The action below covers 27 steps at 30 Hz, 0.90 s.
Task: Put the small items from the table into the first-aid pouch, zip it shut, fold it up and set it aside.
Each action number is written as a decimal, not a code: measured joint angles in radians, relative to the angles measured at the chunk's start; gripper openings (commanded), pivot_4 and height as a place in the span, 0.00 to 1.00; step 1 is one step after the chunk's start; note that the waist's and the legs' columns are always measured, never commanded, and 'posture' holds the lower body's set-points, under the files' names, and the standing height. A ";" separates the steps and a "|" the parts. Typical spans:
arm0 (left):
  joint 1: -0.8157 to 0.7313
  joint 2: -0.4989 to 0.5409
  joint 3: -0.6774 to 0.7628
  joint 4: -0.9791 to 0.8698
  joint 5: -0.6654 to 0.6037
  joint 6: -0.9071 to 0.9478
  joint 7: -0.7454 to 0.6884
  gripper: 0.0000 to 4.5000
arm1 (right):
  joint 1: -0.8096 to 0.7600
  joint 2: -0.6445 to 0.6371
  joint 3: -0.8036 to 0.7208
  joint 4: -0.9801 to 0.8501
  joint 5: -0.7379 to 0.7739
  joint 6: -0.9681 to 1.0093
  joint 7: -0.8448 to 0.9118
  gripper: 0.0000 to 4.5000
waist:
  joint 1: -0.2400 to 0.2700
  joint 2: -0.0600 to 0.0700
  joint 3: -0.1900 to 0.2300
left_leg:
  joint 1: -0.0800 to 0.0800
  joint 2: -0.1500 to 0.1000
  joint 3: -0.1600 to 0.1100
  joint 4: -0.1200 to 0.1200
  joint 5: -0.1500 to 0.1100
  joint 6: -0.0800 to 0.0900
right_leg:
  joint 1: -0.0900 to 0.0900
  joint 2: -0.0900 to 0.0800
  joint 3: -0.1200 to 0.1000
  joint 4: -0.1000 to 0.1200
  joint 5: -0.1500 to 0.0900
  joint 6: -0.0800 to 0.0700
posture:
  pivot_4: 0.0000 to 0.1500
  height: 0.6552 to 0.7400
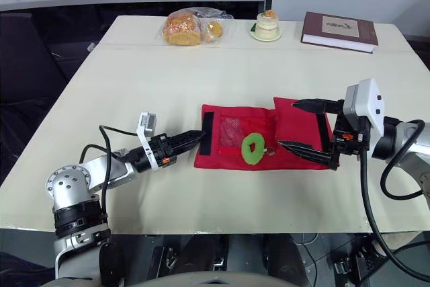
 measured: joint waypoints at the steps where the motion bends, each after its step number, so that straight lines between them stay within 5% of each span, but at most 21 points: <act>1: 0.000 0.000 -0.006 0.000 -0.012 -0.001 0.006 0.15 | -0.001 0.000 0.000 0.001 0.000 0.000 0.001 1.00 | 0.000 0.000 0.000 | 0.000 0.000 0.000 0.000 0.000 0.000 | 0.000 0.000 0.000 0.000 0.000 0.000 | 1.00 0.87; 3: 0.003 0.000 -0.019 0.000 -0.030 -0.004 0.010 0.01 | -0.004 0.000 0.000 0.009 -0.003 -0.002 0.003 1.00 | 0.000 0.000 0.000 | 0.000 0.000 0.000 0.000 0.000 0.000 | 0.000 0.000 0.000 0.000 0.000 0.000 | 1.00 0.87; 15: 0.016 0.118 -0.080 0.012 -0.054 -0.029 -0.045 0.01 | -0.012 0.021 0.038 0.047 -0.045 -0.034 0.022 1.00 | -0.002 0.000 0.000 | 0.000 0.000 0.000 0.000 0.000 0.000 | 0.000 0.000 0.000 0.000 0.000 0.000 | 1.00 0.87; 27: -0.034 0.414 -0.161 0.111 0.140 -0.069 -0.391 0.01 | -0.147 0.106 0.200 0.238 -0.176 -0.103 0.057 1.00 | -0.005 0.000 0.001 | 0.000 0.000 0.002 -0.001 0.000 0.000 | -0.002 0.002 0.001 0.000 0.000 0.000 | 1.00 0.87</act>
